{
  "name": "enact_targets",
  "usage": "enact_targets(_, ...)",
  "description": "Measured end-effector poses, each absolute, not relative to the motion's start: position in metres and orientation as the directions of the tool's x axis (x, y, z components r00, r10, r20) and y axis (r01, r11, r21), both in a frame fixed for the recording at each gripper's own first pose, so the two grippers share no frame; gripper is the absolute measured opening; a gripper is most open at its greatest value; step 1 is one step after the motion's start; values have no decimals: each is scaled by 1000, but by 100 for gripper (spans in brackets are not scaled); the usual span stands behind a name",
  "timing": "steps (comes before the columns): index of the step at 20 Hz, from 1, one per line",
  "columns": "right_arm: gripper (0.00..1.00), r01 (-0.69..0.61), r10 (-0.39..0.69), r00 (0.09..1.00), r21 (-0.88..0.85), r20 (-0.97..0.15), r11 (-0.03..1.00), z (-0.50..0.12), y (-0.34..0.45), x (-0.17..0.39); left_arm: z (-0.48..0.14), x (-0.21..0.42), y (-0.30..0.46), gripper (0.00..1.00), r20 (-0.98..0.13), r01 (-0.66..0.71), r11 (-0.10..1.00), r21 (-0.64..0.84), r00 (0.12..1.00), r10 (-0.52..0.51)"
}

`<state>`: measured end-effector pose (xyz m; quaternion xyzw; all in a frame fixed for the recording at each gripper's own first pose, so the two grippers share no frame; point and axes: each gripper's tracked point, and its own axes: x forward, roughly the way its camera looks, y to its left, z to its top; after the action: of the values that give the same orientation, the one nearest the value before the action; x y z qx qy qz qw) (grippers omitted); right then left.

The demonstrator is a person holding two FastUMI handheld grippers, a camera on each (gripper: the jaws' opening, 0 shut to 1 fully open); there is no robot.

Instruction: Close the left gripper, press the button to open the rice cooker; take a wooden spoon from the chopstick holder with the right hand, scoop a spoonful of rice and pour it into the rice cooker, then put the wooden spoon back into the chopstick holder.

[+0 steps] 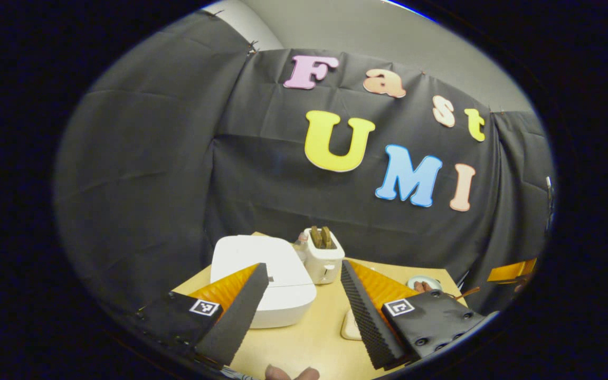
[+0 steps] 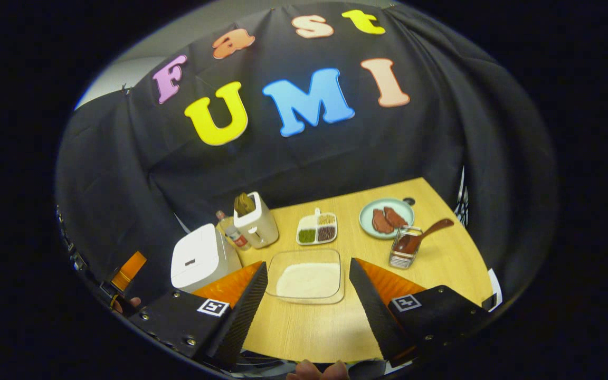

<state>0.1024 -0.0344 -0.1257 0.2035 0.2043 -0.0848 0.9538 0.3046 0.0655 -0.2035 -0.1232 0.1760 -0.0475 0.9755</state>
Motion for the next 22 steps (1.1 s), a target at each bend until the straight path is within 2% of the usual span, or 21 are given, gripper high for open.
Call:
enact_targets(5, 95, 252, -202, 954, 230, -222, 940, -43, -80, 77, -87, 269, 14, 93, -152, 135, 962, -235, 973, -174)
enact_targets(8, 95, 294, -274, 954, 205, -121, 933, -24, -113, 68, -38, 245, -15, 93, -81, 173, 959, -223, 977, -196)
enact_targets(15, 95, 254, -259, 966, 295, -23, 921, -5, -129, 32, -23, 205, -58, 96, -99, 174, 956, -237, 974, -202)
enact_targets(16, 95, 254, -258, 966, 293, -24, 922, -7, -129, 27, -24, 202, -62, 93, -106, 177, 957, -228, 973, -205)
enact_targets(18, 95, 247, -249, 968, 301, -29, 921, -8, -124, 20, -24, 198, -68, 100, -105, 184, 960, -212, 972, -210)
enact_targets(19, 95, 255, -260, 965, 296, -22, 921, -4, -124, 17, -23, 198, -68, 93, -100, 188, 961, -204, 972, -212)
enact_targets(22, 95, 257, -261, 965, 261, -22, 930, 0, -115, 14, -26, 198, -63, 93, -108, 186, 960, -209, 971, -212)
